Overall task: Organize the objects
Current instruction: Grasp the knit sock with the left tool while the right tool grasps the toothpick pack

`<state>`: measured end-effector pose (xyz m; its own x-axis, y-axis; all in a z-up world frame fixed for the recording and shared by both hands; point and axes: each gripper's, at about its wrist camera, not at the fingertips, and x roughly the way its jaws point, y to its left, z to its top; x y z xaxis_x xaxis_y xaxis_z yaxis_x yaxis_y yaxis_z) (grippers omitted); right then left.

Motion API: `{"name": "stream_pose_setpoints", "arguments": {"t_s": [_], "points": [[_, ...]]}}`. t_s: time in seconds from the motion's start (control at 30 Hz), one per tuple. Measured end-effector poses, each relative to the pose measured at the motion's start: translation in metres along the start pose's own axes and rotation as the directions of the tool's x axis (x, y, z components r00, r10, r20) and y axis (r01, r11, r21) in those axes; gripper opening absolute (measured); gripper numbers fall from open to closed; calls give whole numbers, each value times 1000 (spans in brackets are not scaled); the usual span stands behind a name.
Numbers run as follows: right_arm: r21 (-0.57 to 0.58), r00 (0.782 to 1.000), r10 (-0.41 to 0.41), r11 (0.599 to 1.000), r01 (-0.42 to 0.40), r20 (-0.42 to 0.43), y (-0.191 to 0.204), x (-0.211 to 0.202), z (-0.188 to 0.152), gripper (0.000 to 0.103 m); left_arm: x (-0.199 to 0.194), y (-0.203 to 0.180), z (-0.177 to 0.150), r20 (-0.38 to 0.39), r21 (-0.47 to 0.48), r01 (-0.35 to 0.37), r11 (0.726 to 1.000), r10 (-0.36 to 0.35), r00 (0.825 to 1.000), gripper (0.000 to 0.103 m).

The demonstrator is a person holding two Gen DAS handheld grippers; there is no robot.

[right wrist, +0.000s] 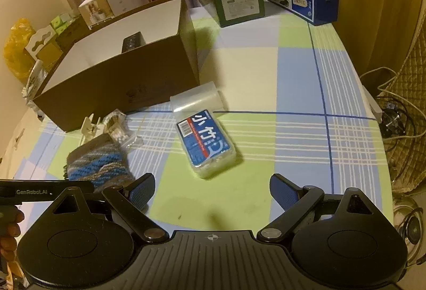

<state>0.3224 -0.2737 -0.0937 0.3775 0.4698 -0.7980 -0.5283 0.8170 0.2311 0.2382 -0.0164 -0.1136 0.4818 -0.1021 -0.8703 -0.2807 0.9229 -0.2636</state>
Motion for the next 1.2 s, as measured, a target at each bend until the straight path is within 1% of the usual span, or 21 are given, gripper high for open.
{"name": "stream_pose_setpoints", "arguments": {"t_s": [0.07, 0.1, 0.17, 0.2, 0.27, 0.3, 0.33, 0.43, 0.57, 0.6, 0.63, 0.73, 0.83, 1.07, 1.13, 1.2], "points": [[-5, 1000, 2, 1000, -2, 0, -1, 4, 2, 90, 5, -1, 2, -9, -5, 2, 1000, -2, 1000, 53], [-10, 1000, 2, 1000, -2, 0, -1, 7, 3, 90, 7, -2, 4, -14, -9, 3, 1000, -3, 1000, 49], [-21, 1000, 4, 1000, -4, -1, -1, 13, 5, 90, 11, -2, 6, -16, -17, 2, 1000, -2, 1000, 44], [-27, 1000, 4, 1000, -4, -5, -1, 17, 6, 90, 13, -2, 7, -17, -20, 0, 1000, -1, 1000, 36], [-39, 1000, 7, 999, -8, -8, -2, 23, 8, 90, 17, -2, 9, -23, -30, -3, 1000, 3, 1000, 29], [-46, 1000, 9, 999, -9, -10, -1, 28, 9, 90, 18, -2, 9, -22, -32, 1, 999, -2, 1000, 18], [-55, 1000, 11, 998, -12, -12, -1, 31, 10, 90, 18, -2, 10, -18, -32, 6, 999, -6, 1000, 12], [-89, 1000, 18, 996, -19, -14, 1, 43, 14, 90, 13, -2, 12, -1, -31, 8, 999, -8, 1000, 9], [-129, 999, 23, 991, -25, -24, 4, 59, 19, 90, 0, -4, 17, 33, -21, 22, 1000, -21, 999, 9], [-143, 999, 21, 989, -24, -24, 4, 63, 21, 86, -5, -4, 19, 43, -19, 22, 1000, -21, 999, 9], [-158, 999, 22, 987, -26, -26, 5, 66, 22, 80, -9, -4, 21, 53, -17, 21, 1000, -21, 998, 9], [-189, 999, 21, 981, -28, -37, 8, 79, 28, 74, -21, -3, 26, 84, -16, 13, 1000, -12, 996, 9], [-214, 999, 22, 976, -31, -44, 11, 89, 33, 67, -29, 1, 29, 99, -30, 1, 1000, 2, 995, 9], [-274, 998, -4, 962, -13, -63, 21, 104, 33, 65, -45, 14, 29, 128, -66, -41, 997, 49, 991, 9], [-298, 998, -22, 955, 3, -61, 24, 106, 32, 60, -49, 18, 28, 135, -74, -55, 996, 64, 989, 9], [-322, 998, -35, 947, 15, -56, 26, 106, 29, 58, -53, 22, 27, 144, -84, -63, 994, 75, 987, 9]]}}
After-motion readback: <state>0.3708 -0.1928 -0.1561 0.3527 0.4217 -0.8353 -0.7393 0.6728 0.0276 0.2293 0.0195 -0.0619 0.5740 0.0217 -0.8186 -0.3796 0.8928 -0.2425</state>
